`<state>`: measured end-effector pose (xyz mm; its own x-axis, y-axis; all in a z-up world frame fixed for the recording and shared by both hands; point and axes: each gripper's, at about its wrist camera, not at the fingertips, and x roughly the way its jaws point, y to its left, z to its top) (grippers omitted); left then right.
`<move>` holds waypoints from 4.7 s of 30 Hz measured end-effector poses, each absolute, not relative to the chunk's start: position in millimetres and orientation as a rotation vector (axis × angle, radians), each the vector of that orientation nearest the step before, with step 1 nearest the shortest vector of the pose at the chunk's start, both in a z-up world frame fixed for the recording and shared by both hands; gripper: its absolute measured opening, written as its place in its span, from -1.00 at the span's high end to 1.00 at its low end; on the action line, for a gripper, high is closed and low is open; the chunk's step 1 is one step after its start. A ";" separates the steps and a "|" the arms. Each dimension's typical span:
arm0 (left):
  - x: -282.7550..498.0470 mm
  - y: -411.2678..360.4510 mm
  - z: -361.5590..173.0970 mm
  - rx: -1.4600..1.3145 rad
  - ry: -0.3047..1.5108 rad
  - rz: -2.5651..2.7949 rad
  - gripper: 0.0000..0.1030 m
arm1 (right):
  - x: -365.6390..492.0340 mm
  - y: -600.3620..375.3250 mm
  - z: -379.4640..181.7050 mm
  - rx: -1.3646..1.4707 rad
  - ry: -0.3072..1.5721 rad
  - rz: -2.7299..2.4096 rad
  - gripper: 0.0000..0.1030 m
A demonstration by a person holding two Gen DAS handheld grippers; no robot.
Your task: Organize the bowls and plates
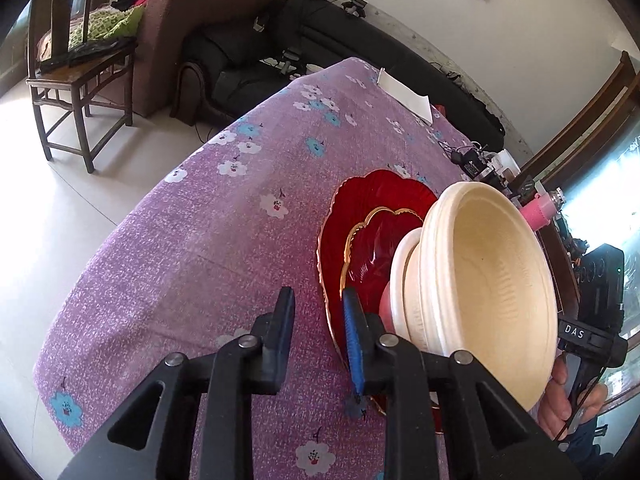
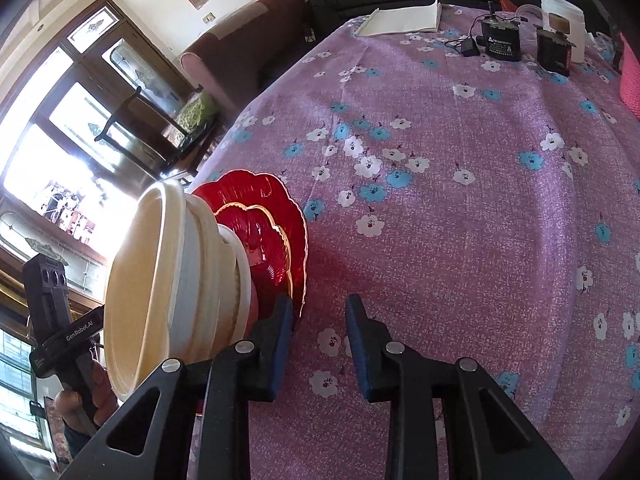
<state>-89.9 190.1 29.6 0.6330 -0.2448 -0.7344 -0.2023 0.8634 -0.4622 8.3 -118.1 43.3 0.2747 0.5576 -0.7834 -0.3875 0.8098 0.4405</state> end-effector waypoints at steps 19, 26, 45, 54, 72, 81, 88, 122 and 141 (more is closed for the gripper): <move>-53.1 110.6 43.8 -0.431 0.923 -0.105 0.62 | 4.6 -158.8 58.9 0.182 1.060 0.594 0.79; -13.6 17.7 40.7 -0.353 0.992 -0.192 0.55 | 1.2 -246.1 69.4 0.214 1.024 0.456 0.80; 19.4 -49.8 38.5 -0.315 0.982 -0.246 0.19 | 0.9 -337.3 43.9 0.352 1.002 0.335 0.76; -33.7 -29.4 53.3 -0.331 0.894 -0.245 -0.09 | -39.7 -362.7 67.2 0.320 0.898 0.227 0.75; -134.0 -88.1 51.5 0.098 0.597 -0.092 -1.00 | -141.6 -300.1 65.6 0.087 0.533 0.050 -0.62; -120.8 -83.1 64.4 0.046 0.535 -0.226 -1.00 | -134.4 -310.3 55.8 0.121 0.609 -0.101 -0.64; -108.6 -60.6 61.7 -0.050 0.557 -0.209 -1.00 | -129.0 -308.8 52.0 0.049 0.654 -0.299 -0.64; -124.8 -99.1 74.3 0.106 0.715 -0.038 -1.00 | -161.0 -304.6 68.7 0.096 0.501 -0.073 -0.66; -123.6 -92.1 63.9 0.141 0.743 -0.011 -1.00 | -161.4 -297.4 67.2 0.093 0.519 -0.071 -0.69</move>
<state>-123.6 -92.1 63.9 0.7365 0.0404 -0.6752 0.0595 0.9905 0.1242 -161.4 -297.4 67.2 0.8658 -0.0439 -0.4984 0.0913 0.9933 0.0712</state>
